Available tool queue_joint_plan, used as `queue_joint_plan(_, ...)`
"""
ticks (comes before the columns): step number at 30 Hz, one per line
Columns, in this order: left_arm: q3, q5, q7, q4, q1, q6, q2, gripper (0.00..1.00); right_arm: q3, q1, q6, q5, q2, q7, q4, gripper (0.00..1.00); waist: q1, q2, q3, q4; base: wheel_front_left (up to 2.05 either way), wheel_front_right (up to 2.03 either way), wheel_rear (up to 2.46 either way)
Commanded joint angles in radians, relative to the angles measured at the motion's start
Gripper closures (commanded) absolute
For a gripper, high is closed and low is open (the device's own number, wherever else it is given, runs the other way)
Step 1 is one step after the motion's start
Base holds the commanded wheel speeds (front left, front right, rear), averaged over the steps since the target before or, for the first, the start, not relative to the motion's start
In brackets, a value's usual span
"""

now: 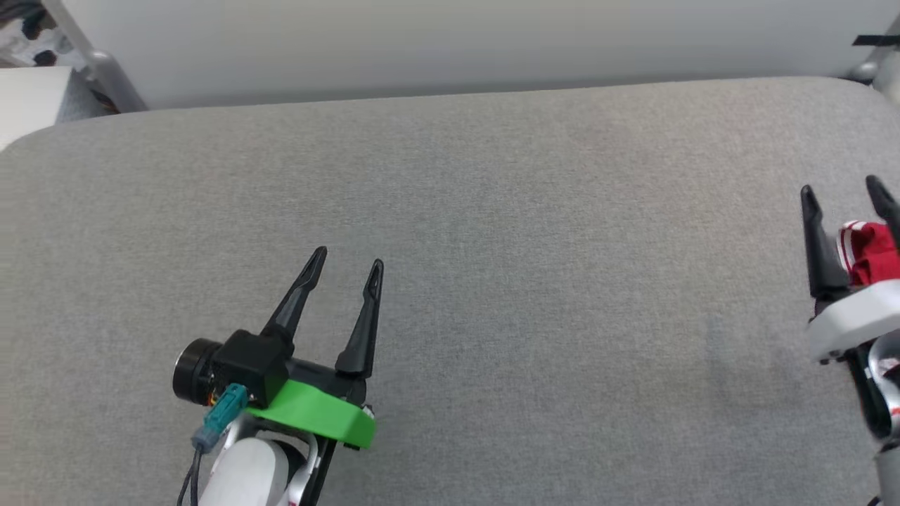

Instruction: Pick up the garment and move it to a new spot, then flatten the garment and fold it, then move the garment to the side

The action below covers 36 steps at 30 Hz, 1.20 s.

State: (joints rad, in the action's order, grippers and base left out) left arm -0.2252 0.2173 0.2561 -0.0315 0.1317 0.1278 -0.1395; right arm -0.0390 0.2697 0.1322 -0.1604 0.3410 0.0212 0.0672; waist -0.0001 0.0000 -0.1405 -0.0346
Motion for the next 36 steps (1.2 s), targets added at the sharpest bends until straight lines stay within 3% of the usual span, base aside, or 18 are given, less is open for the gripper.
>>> queue_joint_plan(1,0.006,-0.010,0.006,-0.008,-0.024,0.003,0.009,0.00,-0.006,-0.039,-0.002,0.009,-0.031,0.018,-0.024,0.00,0.0001,0.0000,0.059,0.063,0.00,0.00,0.00)
queue_joint_plan(7,0.033,-0.019,0.006,-0.028,-0.067,0.003,0.028,0.00,-0.031,-0.160,-0.002,0.023,-0.162,0.106,-0.068,0.00,0.0001,0.0000,0.082,0.094,0.00,0.00,0.00)
queue_joint_plan(13,0.059,-0.034,0.006,-0.042,-0.094,0.003,0.043,0.00,-0.030,-0.226,-0.002,0.036,-0.237,0.169,-0.047,0.00,0.0001,0.0000,0.088,0.103,0.00,0.00,0.00)
queue_joint_plan(21,0.072,-0.023,0.006,-0.065,-0.107,0.003,0.053,0.00,-0.014,-0.260,-0.002,0.047,-0.274,0.207,0.008,0.00,0.0001,0.0000,0.086,0.101,0.00,0.00,0.00)
queue_joint_plan(36,0.085,-0.030,0.006,-0.059,-0.103,0.003,0.060,0.00,0.000,-0.246,-0.002,0.040,-0.285,0.229,0.034,0.00,0.0001,0.0000,0.085,0.095,0.00,0.00,0.00)
